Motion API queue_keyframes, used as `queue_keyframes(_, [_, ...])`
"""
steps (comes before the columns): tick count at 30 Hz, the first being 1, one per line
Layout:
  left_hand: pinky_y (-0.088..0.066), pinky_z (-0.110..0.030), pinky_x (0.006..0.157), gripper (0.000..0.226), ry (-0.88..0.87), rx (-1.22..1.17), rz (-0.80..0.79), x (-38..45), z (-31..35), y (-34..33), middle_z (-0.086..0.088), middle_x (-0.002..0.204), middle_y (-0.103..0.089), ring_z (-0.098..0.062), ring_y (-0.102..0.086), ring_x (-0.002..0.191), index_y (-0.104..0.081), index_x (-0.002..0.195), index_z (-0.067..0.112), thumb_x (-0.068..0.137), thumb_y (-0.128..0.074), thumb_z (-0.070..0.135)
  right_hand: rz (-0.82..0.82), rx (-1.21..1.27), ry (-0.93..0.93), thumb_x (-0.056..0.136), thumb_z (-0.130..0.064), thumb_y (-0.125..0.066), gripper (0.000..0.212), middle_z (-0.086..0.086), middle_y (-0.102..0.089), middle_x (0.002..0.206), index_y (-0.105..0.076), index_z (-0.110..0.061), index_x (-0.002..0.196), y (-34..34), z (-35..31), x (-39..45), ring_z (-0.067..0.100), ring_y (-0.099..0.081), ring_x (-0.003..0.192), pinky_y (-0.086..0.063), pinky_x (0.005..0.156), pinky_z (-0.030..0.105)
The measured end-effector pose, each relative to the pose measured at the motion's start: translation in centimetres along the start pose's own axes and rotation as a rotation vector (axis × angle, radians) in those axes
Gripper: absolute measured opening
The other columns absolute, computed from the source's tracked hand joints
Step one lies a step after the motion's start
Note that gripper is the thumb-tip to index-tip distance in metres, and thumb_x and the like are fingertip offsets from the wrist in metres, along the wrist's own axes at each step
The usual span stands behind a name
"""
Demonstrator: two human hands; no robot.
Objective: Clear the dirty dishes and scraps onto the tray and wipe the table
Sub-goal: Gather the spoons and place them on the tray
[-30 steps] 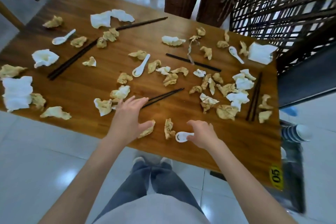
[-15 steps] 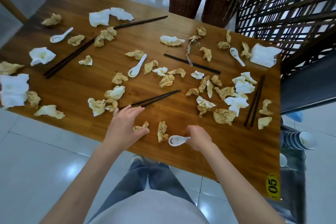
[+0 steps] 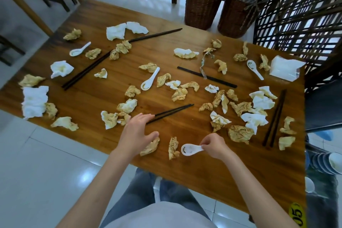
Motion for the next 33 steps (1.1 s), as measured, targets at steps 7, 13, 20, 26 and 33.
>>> queue_keyframes(7, [-0.037,-0.04,0.104,0.047,-0.027,0.093,0.007,9.3,-2.5,2.8,-0.002,0.124,-0.06,-0.02,-0.053,0.114,-0.055,0.128,0.02,0.085,-0.066,0.032,0.092,0.147,-0.011,0.09,-0.01,-0.056,0.015,-0.005,-0.057,0.077,-0.07,-0.011,0.094,2.5,-3.6,1.3,0.007,-0.054,0.069,-0.039,0.051,0.016])
queue_keyframes(13, [-0.045,-0.039,0.095,0.038,-0.175,0.252,-0.058,19.1,-3.8,4.4,-0.003,0.119,-0.061,-0.024,-0.057,0.107,-0.057,0.125,0.022,0.088,-0.063,0.025,0.177,0.246,-0.118,0.092,-0.018,-0.055,0.019,-0.004,-0.06,0.072,-0.07,-0.012,0.102,1.8,-8.6,3.9,0.009,-0.057,0.065,-0.039,0.049,0.017])
queue_keyframes(20, [-0.044,-0.04,0.092,0.04,-0.444,0.442,-0.183,27.2,-2.9,2.9,-0.009,0.124,-0.056,-0.029,-0.056,0.109,-0.05,0.132,0.022,0.093,-0.053,0.02,0.242,0.454,-0.263,0.093,-0.02,-0.054,0.02,-0.006,-0.06,0.069,-0.069,-0.013,0.103,-0.6,-12.6,6.3,0.008,-0.054,0.061,-0.038,0.049,0.019])
queue_keyframes(26, [-0.042,-0.04,0.093,0.032,-0.555,0.484,-0.296,30.2,-2.6,1.3,-0.008,0.119,-0.06,-0.027,-0.055,0.11,-0.054,0.127,0.019,0.096,-0.049,0.024,0.261,0.526,-0.347,0.094,-0.019,-0.052,0.018,-0.002,-0.06,0.065,-0.069,-0.015,0.101,-1.9,-14.1,6.2,0.012,-0.054,0.056,-0.039,0.049,0.023])
queue_keyframes(33, [-0.042,-0.04,0.095,0.024,-0.557,0.413,-0.356,31.7,-3.2,0.5,-0.004,0.112,-0.064,-0.024,-0.058,0.105,-0.061,0.116,0.019,0.096,-0.048,0.023,0.306,0.588,-0.385,0.093,-0.016,-0.053,0.018,-0.001,-0.062,0.075,-0.068,-0.013,0.102,-1.7,-14.7,6.1,0.013,-0.057,0.066,-0.042,0.054,0.023])
Point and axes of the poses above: each hand's wrist, its own x-axis towards the middle knuckle, its own y-axis out of the back of the hand, z = x × y, the point moved 3 cm from there along x, towards the middle knuckle
